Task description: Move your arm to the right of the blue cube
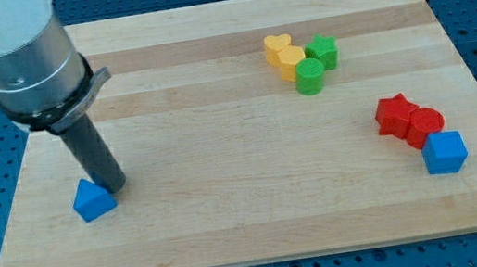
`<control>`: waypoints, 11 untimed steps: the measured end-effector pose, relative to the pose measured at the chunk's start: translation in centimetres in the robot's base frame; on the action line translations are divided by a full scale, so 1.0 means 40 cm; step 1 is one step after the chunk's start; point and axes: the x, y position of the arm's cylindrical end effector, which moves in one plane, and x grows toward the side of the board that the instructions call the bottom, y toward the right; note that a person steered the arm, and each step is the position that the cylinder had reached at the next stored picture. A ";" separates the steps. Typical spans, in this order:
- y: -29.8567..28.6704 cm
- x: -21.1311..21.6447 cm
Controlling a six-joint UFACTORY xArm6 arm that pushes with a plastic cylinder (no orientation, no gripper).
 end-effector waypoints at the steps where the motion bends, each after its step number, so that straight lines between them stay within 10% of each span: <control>1: -0.035 0.029; 4: -0.003 0.079; 8: 0.815 0.220; 11: 1.086 0.109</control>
